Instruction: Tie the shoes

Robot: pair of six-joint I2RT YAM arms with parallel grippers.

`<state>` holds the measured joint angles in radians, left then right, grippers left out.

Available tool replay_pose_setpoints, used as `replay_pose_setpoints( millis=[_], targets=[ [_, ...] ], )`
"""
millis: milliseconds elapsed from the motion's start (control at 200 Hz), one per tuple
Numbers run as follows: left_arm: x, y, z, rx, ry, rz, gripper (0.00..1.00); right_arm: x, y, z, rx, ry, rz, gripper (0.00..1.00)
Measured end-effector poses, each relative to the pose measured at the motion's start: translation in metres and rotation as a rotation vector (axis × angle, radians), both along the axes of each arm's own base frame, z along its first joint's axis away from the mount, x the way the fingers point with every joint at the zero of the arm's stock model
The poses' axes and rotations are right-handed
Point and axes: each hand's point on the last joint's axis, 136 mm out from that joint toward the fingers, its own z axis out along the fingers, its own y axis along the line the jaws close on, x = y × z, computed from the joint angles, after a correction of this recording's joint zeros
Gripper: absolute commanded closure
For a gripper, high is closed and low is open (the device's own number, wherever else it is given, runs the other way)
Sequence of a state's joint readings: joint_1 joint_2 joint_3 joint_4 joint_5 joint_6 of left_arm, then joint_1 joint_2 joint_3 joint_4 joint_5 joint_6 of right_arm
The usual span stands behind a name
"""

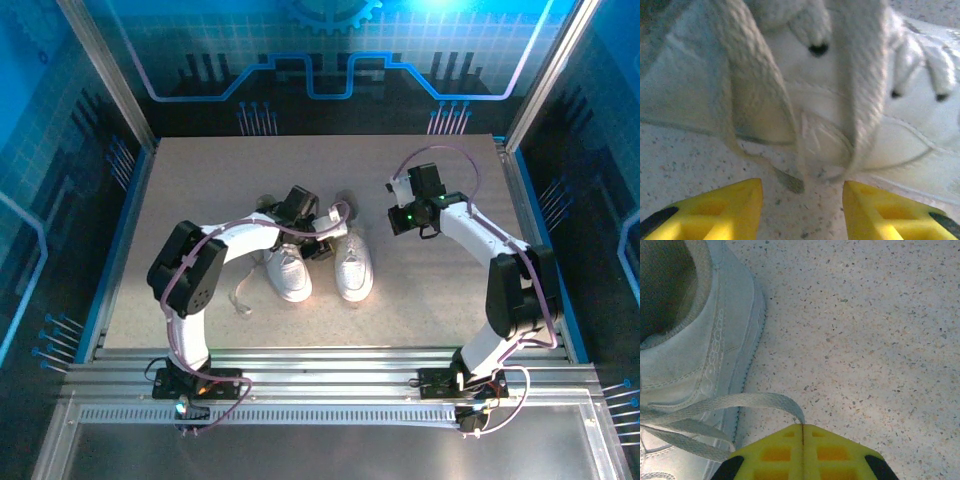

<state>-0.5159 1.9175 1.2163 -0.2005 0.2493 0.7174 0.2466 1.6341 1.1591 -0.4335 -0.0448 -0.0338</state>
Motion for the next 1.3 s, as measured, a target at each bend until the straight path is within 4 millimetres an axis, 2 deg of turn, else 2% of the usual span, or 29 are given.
replay_pose_setpoints(
  millis=[55,95,115,200,235,420,530,695,730,845,885,945,1056,1161,1301],
  targets=[
    [0.005,-0.002,-0.001,0.009,-0.014,-0.01,0.52,0.0,0.0,0.0,0.003,0.001,-0.002,1.0],
    [0.009,-0.003,-0.002,0.013,-0.019,-0.013,0.57,0.0,0.001,0.0,0.007,0.003,-0.003,1.0],
    [0.01,-0.003,-0.003,0.016,-0.018,-0.015,0.61,0.0,0.001,0.0,0.008,0.003,-0.003,1.0],
    [0.017,-0.005,-0.006,0.023,-0.031,-0.03,0.93,0.0,0.001,0.0,0.012,0.004,-0.004,1.0],
    [0.018,-0.003,-0.006,0.022,-0.031,-0.027,1.0,0.0,0.001,0.0,0.013,0.004,-0.005,1.0],
    [0.025,0.009,0.001,0.002,-0.041,-0.019,1.0,-0.002,-0.003,0.004,0.016,-0.005,-0.017,1.0],
    [0.024,0.019,0.018,-0.018,-0.059,-0.017,1.0,-0.002,-0.007,0.009,0.02,-0.019,-0.028,1.0],
    [0.019,0.019,0.047,-0.049,-0.096,-0.039,1.0,-0.001,-0.009,0.016,0.027,-0.036,-0.037,1.0],
    [0.018,0.019,0.051,-0.052,-0.102,-0.039,1.0,-0.001,-0.01,0.017,0.029,-0.037,-0.04,0.94],
    [0.01,0.023,0.059,-0.055,-0.11,-0.038,1.0,-0.005,-0.01,0.019,0.044,-0.038,-0.06,0.65],
    [0.008,0.024,0.062,-0.057,-0.108,-0.033,1.0,-0.008,-0.011,0.02,0.05,-0.04,-0.064,0.58],
    [0.005,0.026,0.066,-0.058,-0.104,-0.024,1.0,-0.013,-0.011,0.022,0.061,-0.041,-0.074,0.52],
    [0.0,0.028,0.072,-0.069,-0.091,-0.002,1.0,-0.026,-0.011,0.025,0.072,-0.047,-0.085,0.49],
    [-0.007,0.031,0.069,-0.07,-0.068,0.014,1.0,-0.041,0.003,0.03,0.082,-0.06,-0.068,0.5],
    [-0.012,0.034,0.064,-0.063,-0.034,0.034,1.0,-0.065,0.054,0.027,0.133,-0.051,0.03,0.57]
  ],
)
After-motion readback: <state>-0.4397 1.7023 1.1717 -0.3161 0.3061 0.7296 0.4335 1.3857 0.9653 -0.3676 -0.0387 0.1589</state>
